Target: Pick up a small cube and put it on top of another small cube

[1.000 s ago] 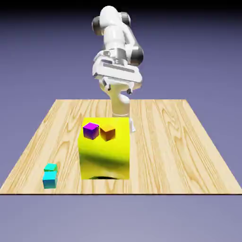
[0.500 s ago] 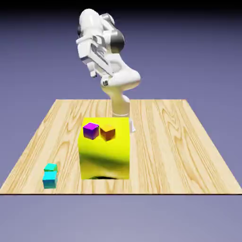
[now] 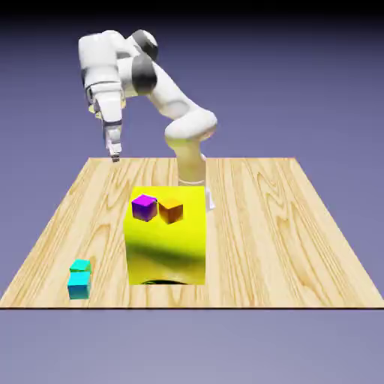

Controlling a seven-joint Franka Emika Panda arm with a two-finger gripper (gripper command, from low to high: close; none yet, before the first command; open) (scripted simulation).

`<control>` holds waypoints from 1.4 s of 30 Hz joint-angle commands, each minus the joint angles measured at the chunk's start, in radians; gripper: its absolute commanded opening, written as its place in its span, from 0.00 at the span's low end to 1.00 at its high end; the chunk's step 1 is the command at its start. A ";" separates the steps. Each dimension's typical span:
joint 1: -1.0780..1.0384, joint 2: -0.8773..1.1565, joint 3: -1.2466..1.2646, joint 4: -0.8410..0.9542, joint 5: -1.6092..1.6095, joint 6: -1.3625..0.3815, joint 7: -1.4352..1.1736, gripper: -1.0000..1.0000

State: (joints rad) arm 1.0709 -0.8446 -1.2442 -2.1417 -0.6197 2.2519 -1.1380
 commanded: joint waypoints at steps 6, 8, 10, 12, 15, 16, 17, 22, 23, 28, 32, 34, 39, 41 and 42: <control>0.147 -0.038 -0.173 0.093 -0.086 -0.109 -0.261 0.50; 0.196 -0.051 -0.230 0.124 -0.115 -0.145 -0.348 0.50; 0.245 -0.064 -0.288 0.155 -0.143 -0.182 -0.435 0.50; 0.294 -0.076 -0.346 0.186 -0.172 -0.218 -0.522 0.50; 0.368 -0.095 -0.432 0.232 -0.215 -0.273 -0.652 0.50; 0.392 -0.102 -0.461 0.247 -0.229 -0.291 -0.696 0.50; 0.417 -0.108 -0.490 0.263 -0.244 -0.309 -0.739 0.50; 0.539 -0.140 -0.634 0.340 -0.316 -0.400 -0.957 0.50; 0.564 -0.146 -0.662 0.356 -0.330 -0.418 -1.000 0.50; 0.686 -0.178 -0.806 0.433 -0.402 -0.509 -1.218 0.50; 0.705 -0.252 -0.894 0.417 -0.483 -0.434 -1.213 0.50; 0.706 -0.261 -0.903 0.414 -0.492 -0.424 -1.209 0.00; 0.641 -0.132 -0.758 0.423 -0.362 -0.526 -1.249 0.00; 0.575 -0.077 -0.685 0.403 -0.309 -0.535 -1.259 0.00; 0.542 -0.049 -0.649 0.392 -0.282 -0.539 -1.263 0.00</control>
State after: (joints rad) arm 1.6124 -0.8939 -1.8933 -1.7493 -0.9041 1.7128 -2.4008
